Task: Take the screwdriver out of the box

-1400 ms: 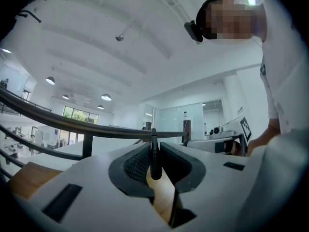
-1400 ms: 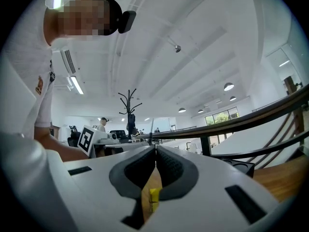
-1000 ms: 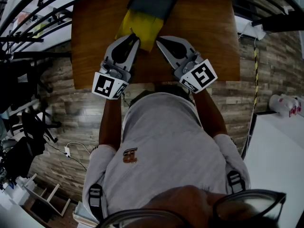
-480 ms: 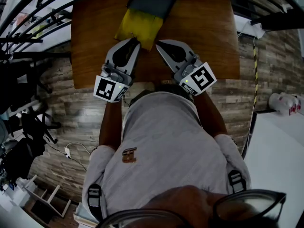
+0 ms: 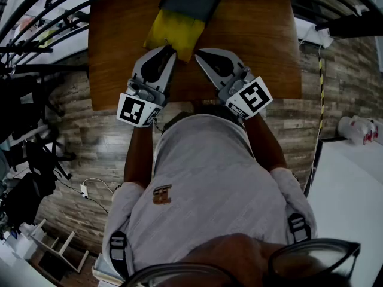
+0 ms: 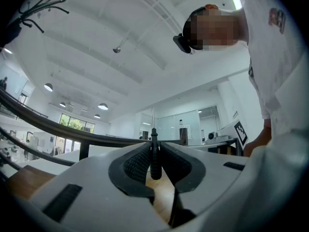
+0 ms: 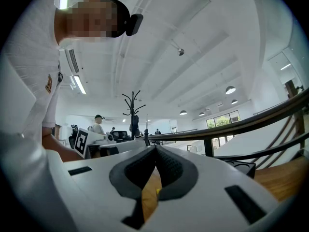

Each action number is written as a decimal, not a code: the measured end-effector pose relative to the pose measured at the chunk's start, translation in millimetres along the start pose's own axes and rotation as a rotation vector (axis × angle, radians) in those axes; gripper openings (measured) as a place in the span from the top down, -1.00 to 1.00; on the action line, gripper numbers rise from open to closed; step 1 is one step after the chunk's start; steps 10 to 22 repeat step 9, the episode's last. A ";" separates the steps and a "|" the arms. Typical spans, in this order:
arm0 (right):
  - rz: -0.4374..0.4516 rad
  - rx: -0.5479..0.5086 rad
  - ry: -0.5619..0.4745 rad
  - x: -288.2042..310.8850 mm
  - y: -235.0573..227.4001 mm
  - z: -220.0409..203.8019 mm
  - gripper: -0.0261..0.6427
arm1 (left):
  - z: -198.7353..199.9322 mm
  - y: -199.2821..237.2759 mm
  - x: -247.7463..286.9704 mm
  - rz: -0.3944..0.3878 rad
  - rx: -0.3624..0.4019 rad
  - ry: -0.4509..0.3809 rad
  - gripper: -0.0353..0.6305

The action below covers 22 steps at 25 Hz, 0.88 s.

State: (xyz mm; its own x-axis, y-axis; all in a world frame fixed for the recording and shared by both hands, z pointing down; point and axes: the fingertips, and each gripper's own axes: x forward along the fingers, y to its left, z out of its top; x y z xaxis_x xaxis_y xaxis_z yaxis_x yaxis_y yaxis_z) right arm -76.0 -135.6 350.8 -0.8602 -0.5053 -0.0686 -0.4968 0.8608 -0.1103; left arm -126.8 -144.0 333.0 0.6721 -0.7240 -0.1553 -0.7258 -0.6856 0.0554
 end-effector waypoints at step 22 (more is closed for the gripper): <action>0.004 -0.007 0.000 1.3 -1.3 0.1 0.83 | 0.4 0.9 2.4 -0.002 0.005 -0.003 0.67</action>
